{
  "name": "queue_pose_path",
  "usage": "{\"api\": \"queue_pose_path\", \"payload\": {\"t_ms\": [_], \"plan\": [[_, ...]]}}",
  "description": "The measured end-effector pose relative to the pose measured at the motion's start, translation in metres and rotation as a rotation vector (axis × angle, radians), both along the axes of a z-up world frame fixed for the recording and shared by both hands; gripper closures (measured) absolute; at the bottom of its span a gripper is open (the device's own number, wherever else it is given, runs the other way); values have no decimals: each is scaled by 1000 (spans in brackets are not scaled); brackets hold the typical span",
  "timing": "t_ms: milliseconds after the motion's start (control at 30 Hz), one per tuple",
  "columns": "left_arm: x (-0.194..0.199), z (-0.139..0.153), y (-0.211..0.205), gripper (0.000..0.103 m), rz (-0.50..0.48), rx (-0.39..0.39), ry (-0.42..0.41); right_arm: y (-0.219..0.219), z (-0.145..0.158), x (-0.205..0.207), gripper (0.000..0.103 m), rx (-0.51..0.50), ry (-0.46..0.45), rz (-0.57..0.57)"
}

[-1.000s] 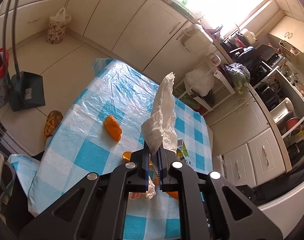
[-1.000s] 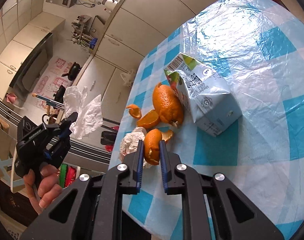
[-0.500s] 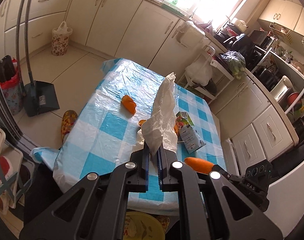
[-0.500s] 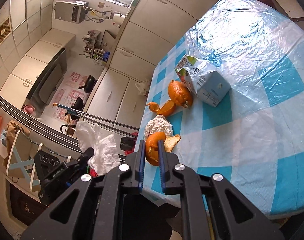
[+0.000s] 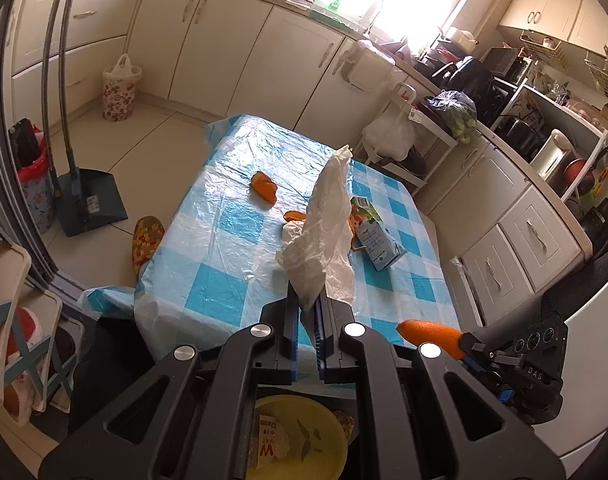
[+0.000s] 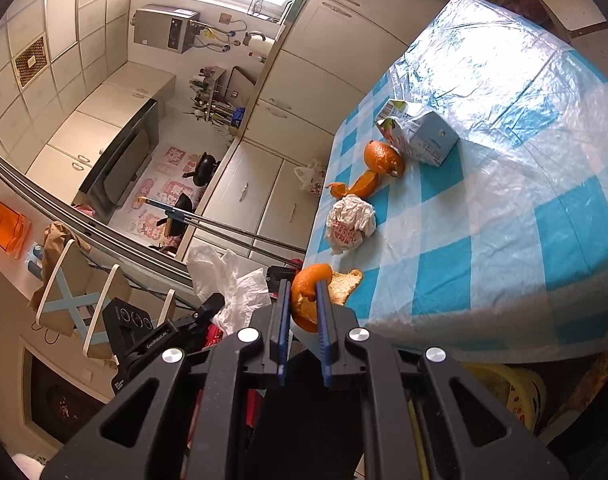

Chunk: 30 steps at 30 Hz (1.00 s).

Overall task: Collect trash
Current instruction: 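Carry the orange peel to the yellow basin and open the right gripper while the left carries the tissue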

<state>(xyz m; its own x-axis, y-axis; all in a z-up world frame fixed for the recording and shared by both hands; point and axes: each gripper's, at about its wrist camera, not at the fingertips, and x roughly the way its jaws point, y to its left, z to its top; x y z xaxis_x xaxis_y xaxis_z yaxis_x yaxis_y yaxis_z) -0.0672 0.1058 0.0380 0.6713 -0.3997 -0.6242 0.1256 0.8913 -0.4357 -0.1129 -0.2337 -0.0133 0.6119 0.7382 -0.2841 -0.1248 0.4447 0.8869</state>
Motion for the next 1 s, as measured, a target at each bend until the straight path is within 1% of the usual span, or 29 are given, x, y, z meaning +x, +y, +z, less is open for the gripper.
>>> {"api": "queue_pose_path", "payload": {"t_ms": [367,600,700,867,1000], "plan": [[-39,-4,-3,96,-42,6,-2,8,-4,-44,89,-10,7,17],[-57,-2,-5,96,-63,14,-12,11,-8,-57,90,-24,17,27],[-65,-2,-8,96,-73,22,-15,16,-9,-56,89,-62,32,44],[-75,-3,-15,96,-92,43,-20,31,-12,-55,89,-164,63,87],[-83,-4,-20,96,-105,61,-24,43,-20,-55,90,-233,103,127]]}}
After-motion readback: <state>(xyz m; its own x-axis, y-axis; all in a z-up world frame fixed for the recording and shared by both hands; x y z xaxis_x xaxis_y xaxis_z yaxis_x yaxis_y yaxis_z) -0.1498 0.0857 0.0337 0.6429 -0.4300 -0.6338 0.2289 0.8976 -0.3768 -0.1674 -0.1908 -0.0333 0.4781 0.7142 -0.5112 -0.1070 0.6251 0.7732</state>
